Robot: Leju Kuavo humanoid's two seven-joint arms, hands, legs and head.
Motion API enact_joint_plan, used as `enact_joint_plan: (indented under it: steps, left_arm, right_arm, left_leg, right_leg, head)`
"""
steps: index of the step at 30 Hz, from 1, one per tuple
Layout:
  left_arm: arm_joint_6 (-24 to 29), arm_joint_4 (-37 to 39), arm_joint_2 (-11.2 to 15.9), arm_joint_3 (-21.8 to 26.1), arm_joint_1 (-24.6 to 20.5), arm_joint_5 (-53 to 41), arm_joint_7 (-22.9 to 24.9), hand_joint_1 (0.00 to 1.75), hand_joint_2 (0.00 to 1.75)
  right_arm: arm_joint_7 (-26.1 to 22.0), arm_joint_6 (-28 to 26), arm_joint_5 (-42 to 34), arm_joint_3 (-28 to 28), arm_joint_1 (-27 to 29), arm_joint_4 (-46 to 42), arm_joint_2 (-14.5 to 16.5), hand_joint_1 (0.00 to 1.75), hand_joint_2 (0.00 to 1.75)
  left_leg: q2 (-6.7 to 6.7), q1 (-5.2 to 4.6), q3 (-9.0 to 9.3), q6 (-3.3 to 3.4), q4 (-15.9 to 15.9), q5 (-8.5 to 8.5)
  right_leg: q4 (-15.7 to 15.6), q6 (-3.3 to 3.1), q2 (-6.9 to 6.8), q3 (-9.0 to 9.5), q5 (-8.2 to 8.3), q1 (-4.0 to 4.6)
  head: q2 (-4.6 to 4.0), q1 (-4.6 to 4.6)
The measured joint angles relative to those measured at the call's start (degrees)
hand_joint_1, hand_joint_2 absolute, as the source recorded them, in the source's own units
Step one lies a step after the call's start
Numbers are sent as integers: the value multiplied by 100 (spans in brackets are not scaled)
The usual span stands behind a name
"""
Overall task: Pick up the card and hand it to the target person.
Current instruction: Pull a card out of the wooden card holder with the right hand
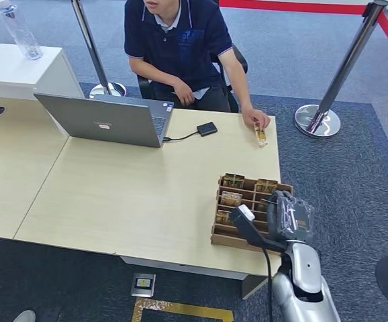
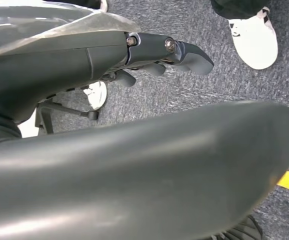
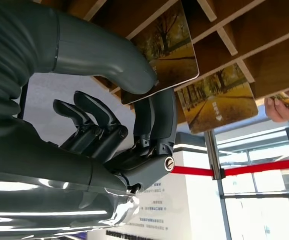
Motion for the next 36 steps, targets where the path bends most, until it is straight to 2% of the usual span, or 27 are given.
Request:
enact_joint_plan:
  steps: [13,22,28,36]
  left_arm:
    - [-22,0,0,0,0,11,-26,0,0]
    - [-17,0,0,1,-3,52,-108,0,0]
    - [-17,2,-2,0,-22,-11,-116,0,0]
    - [-15,4,-7,0,-57,-57,-120,0,0]
  right_arm:
    - [-286,-17,-37,20,461,-1215,-120,175,175]
    - [-725,-74,-510,232,412,-2059,-261,175,175]
    - [-898,-78,-836,549,-143,-2040,-201,175,175]
    - [-979,-119,-1045,900,-1400,-957,272,175,175]
  left_leg:
    - [0,0,-2,0,0,0]
    - [0,0,-2,-1,0,0]
    - [1,0,-1,-7,0,5]
    - [4,2,1,-13,0,14]
  right_leg:
    - [0,0,0,-1,0,0]
    - [2,-1,0,0,1,0]
    - [6,-4,0,-1,3,0]
    - [15,-9,0,-2,8,0]
  head:
    - [0,0]
    - [0,1]
    - [0,1]
    - [0,0]
